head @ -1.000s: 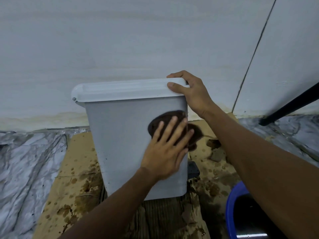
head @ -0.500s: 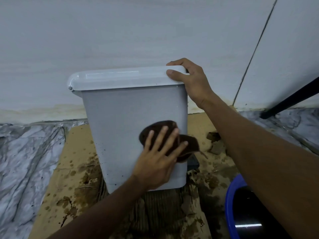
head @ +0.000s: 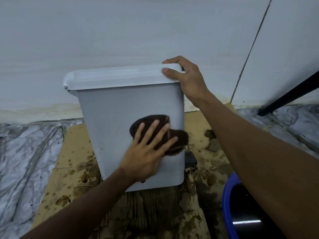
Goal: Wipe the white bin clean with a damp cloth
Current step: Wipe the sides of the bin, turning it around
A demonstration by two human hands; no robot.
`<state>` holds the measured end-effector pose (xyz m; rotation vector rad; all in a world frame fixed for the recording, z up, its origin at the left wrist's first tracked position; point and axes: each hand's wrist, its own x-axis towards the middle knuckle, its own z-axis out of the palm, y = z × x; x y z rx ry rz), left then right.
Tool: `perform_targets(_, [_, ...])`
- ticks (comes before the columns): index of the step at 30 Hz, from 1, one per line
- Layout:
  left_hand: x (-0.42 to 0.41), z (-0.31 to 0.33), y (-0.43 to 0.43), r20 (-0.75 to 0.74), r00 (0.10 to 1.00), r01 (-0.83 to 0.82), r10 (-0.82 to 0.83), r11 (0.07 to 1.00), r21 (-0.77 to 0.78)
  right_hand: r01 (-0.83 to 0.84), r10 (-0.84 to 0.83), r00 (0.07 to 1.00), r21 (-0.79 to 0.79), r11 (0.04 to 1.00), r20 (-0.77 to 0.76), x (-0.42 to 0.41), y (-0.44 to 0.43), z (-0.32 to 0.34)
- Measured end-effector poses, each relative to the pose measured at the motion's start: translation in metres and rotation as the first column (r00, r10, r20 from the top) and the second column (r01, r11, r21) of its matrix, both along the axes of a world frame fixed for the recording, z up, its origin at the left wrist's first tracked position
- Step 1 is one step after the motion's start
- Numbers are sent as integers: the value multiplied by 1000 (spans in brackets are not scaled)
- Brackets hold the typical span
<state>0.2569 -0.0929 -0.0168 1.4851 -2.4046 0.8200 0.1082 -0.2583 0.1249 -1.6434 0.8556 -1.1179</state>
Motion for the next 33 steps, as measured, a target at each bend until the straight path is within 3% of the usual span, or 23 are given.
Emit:
perform_targets(3, [-39, -9, -6, -6, 1000, 31, -31, 996, 89, -3, 3, 1000, 8, 1000, -2, -2, -1, 1])
perform_targets(7, [-35, -55, 26, 271, 934, 160, -234, 950, 269, -8, 8, 1000, -13, 1000, -15, -5, 0, 0])
perform_targets(9, [-7, -65, 43, 299, 919, 178, -259, 946, 271, -8, 7, 1000, -21, 1000, -16, -5, 1, -1])
perform_targets(12, [35, -52, 47, 209, 969, 112, -135, 986, 121, 9, -10, 1000, -44, 999, -28, -3, 2, -1])
perform_targets(14, [50, -22, 29, 57, 998, 7, -6, 1000, -10, 10, -12, 999, -58, 998, -33, -2, 3, -1])
perform_targets(17, [55, 29, -5, -218, 961, -205, 169, 967, -154, 4, -9, 998, -95, 995, -57, -3, 6, -2])
perform_targets(19, [53, 41, -14, -315, 924, -284, 218, 941, -181, 4, -12, 997, -106, 994, -76, -3, 5, -3])
perform_targets(23, [39, -5, 11, -270, 947, -205, 172, 974, -98, 12, -23, 996, -123, 992, -92, -2, 2, -3])
perform_targets(29, [59, -84, 73, 66, 997, 23, -28, 998, 67, -3, -9, 997, -153, 988, -75, -3, 5, -5])
perform_targets(31, [68, -68, 62, 72, 997, 36, -40, 998, 56, -7, -2, 998, -143, 990, -64, -3, 6, -4])
perform_targets(33, [75, -33, 41, -54, 997, -51, 49, 998, -29, -13, 6, 998, -134, 991, -55, -2, 6, -4])
